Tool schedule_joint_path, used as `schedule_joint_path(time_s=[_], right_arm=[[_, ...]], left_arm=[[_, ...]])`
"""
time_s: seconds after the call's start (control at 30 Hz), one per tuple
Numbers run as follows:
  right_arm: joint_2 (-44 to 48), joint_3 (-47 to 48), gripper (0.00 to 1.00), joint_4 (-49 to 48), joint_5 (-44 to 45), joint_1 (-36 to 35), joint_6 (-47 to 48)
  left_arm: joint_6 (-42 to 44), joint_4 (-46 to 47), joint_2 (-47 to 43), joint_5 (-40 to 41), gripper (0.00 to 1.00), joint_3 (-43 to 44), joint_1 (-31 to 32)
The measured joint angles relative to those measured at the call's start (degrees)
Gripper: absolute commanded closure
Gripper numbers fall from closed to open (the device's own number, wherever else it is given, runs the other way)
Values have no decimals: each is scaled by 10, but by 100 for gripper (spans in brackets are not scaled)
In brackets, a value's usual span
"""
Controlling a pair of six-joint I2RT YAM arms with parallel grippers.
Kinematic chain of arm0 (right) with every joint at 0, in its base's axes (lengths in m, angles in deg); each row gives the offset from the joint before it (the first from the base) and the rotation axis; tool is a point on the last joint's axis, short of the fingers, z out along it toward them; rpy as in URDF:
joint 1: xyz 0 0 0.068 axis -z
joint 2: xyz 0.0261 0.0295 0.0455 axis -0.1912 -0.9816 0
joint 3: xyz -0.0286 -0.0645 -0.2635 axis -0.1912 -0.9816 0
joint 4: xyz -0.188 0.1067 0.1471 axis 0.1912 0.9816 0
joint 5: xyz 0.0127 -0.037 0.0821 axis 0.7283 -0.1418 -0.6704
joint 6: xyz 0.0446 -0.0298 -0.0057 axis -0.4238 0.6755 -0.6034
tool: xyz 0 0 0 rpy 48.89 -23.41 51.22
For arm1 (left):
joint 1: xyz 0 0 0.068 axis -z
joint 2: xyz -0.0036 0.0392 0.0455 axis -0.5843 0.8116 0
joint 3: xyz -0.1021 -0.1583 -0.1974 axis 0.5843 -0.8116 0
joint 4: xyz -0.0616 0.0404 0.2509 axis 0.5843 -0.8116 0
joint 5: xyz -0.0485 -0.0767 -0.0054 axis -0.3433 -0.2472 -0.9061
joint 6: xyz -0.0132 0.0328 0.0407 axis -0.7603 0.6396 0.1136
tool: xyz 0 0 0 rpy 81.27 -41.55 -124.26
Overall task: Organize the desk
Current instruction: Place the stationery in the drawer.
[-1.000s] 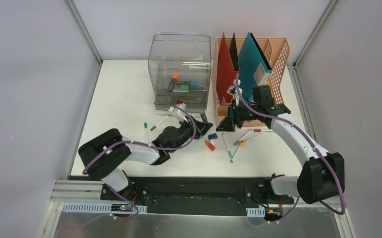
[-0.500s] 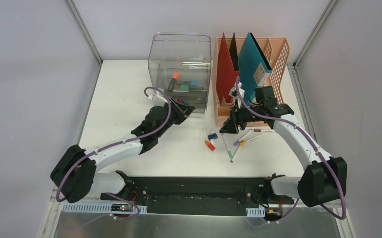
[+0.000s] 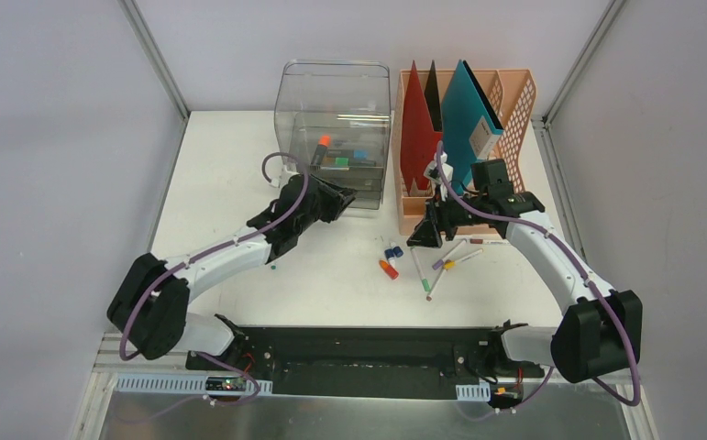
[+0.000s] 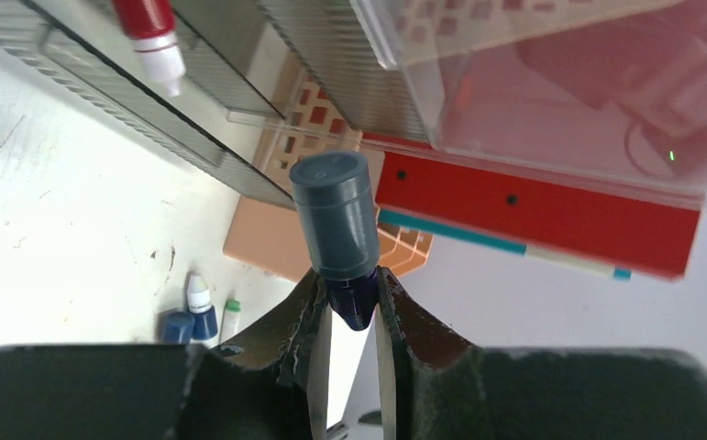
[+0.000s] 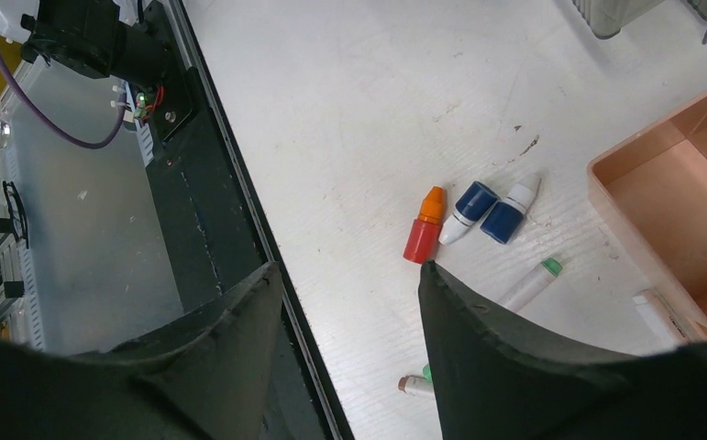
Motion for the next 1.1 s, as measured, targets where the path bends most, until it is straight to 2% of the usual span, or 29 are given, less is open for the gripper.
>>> schedule_joint_path(time_s=[0.53, 0.87, 0.97, 1.1], right_arm=[[6, 0, 41, 2, 1, 2, 2], [6, 0, 41, 2, 1, 2, 2], [6, 0, 41, 2, 1, 2, 2], [6, 0, 41, 2, 1, 2, 2]], left_arm=[[-109, -26, 128, -12, 100, 71, -24], [-120, -13, 141, -12, 63, 76, -41], [-120, 0, 145, -15, 57, 76, -46], [-119, 18, 145, -17, 54, 76, -50]])
